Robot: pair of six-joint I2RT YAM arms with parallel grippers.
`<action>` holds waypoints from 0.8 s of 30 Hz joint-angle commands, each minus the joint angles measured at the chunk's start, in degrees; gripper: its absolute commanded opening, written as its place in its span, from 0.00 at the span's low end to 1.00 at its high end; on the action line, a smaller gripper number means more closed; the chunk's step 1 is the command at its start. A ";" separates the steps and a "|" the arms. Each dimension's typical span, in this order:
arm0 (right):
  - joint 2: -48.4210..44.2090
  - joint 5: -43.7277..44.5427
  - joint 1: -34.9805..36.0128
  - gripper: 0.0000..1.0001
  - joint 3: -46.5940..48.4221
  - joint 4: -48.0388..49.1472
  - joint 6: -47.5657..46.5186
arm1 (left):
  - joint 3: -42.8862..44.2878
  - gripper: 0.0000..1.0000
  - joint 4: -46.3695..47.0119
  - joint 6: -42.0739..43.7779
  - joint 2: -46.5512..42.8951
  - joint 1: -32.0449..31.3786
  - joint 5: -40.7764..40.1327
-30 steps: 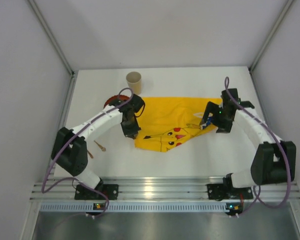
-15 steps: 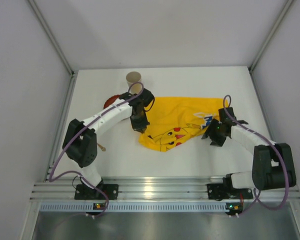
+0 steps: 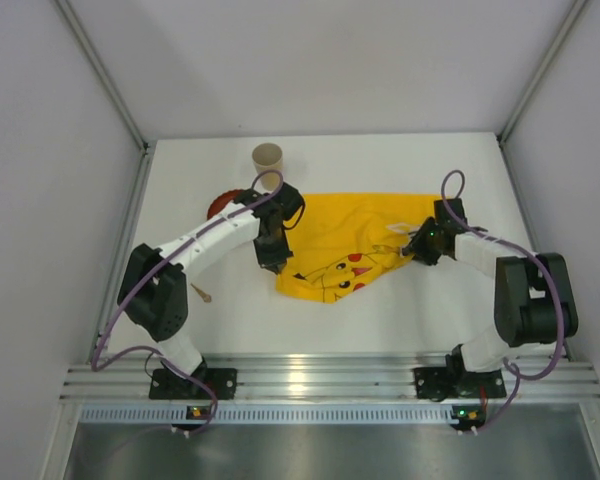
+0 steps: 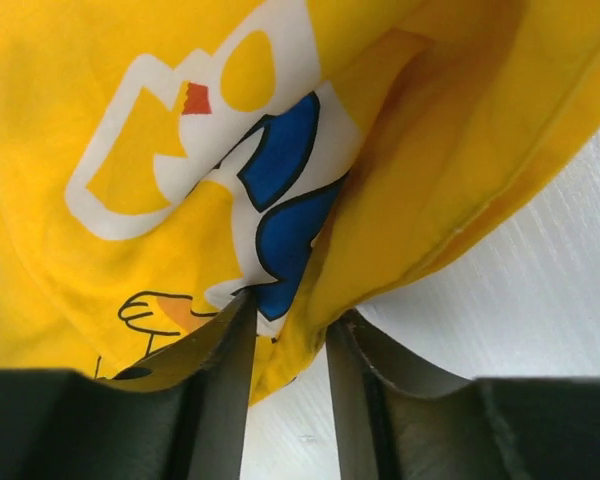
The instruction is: Set the dinner table for one person
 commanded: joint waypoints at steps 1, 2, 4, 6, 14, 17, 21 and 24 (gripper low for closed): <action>2.24 4.57 -0.51 0.33 -3.02 -1.40 -0.77 | -0.54 0.00 -1.88 0.45 -2.62 -0.18 -0.79; 1.89 4.84 -0.60 0.33 -3.55 -1.84 -0.95 | -0.45 0.00 -1.79 0.45 -2.53 -0.18 -0.70; 1.28 5.10 -0.69 0.26 -4.17 -1.93 -1.30 | -0.45 0.00 -1.70 0.53 -2.18 -0.18 -0.70; 0.66 6.76 -0.69 0.21 -4.87 -2.63 -1.39 | -0.36 0.00 -1.44 0.53 -1.91 -0.18 -0.62; -5.23 9.75 -0.86 0.16 -4.70 -6.41 -3.31 | -0.27 0.00 -1.08 0.53 -1.03 -0.18 -0.18; -6.02 11.07 -1.04 0.08 -3.91 -7.90 -4.19 | -0.36 0.00 -1.00 0.45 -0.86 -0.18 -0.17; -6.11 11.96 -1.83 0.00 -4.08 -7.47 -4.90 | -0.27 0.00 -0.73 0.36 -0.68 -0.18 0.00; -5.06 11.78 -2.62 0.00 -3.64 -7.11 -5.17 | -0.27 0.00 -0.73 0.27 -0.86 -0.10 0.09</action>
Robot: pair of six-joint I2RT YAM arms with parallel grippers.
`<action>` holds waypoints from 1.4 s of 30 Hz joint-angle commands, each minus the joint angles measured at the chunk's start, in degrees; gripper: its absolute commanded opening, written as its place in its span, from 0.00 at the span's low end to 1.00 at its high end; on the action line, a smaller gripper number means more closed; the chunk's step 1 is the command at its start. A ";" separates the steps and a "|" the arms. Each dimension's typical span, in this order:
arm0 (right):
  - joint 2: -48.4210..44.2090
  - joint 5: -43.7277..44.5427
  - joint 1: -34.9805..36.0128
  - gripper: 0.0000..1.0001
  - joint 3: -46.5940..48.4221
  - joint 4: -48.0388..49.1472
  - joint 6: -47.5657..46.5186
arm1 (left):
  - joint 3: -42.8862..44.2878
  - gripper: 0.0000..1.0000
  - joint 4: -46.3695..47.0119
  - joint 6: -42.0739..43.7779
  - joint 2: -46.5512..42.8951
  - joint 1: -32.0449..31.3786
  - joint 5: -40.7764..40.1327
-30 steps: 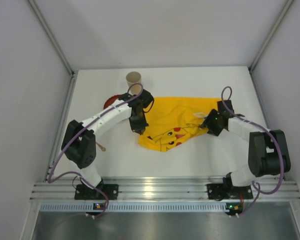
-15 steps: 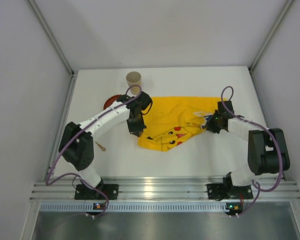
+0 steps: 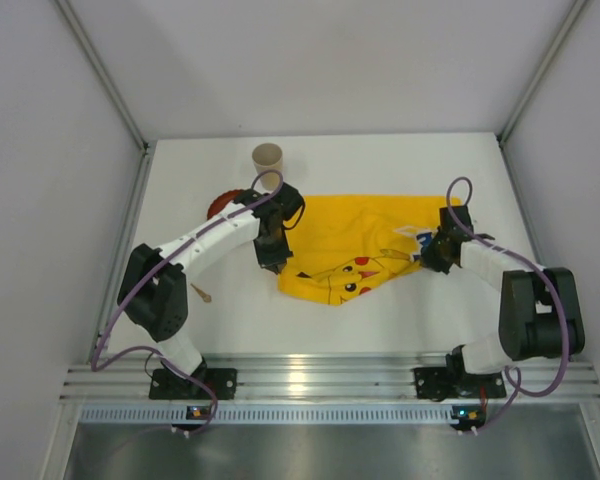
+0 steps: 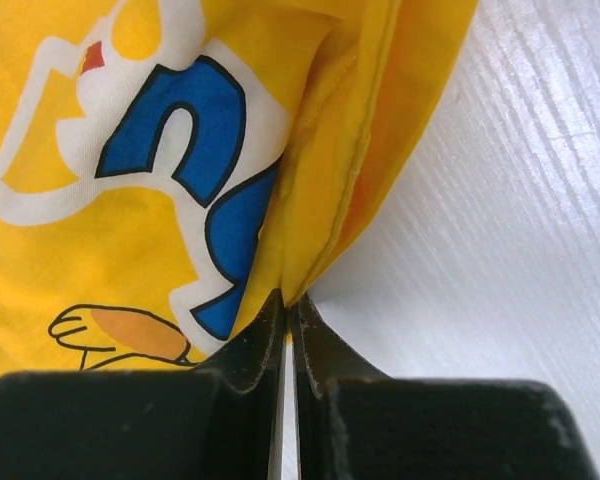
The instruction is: Set the dinner table for one person
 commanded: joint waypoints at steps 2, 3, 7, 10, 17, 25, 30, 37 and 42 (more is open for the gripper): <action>0.45 3.19 -1.72 0.00 0.73 -2.79 -2.50 | -0.10 0.00 -0.73 0.18 -0.83 -0.18 0.20; 0.19 2.93 -2.25 0.00 0.99 -2.96 -2.76 | -0.19 0.00 -0.73 0.18 -0.84 -0.18 0.20; -2.35 2.93 -6.64 0.00 7.30 -10.66 -4.61 | -0.01 0.00 -1.00 0.36 -1.01 -0.18 -1.20; -0.26 2.23 -13.22 0.00 12.75 -20.31 -8.55 | 0.34 0.00 -1.52 1.15 -0.92 -0.01 -2.78; 4.50 2.48 -21.58 0.00 18.40 -30.03 -14.02 | -0.80 0.00 0.06 1.50 0.04 0.43 -2.00; 7.66 4.33 -31.60 0.00 20.95 -35.65 -11.30 | -0.98 0.00 -1.34 2.03 1.80 1.13 -1.56; 2.58 1.08 -33.19 0.82 15.33 -36.27 -10.06 | -5.54 0.30 -0.12 1.68 0.76 1.05 2.74; -4.28 -7.61 -27.24 1.00 15.23 -38.20 -9.89 | -9.33 0.84 -0.20 -0.17 -5.22 0.78 2.75; -11.31 -4.46 -18.25 1.00 12.08 -39.97 -8.83 | -9.41 0.83 -0.74 -1.92 -8.39 -0.09 1.25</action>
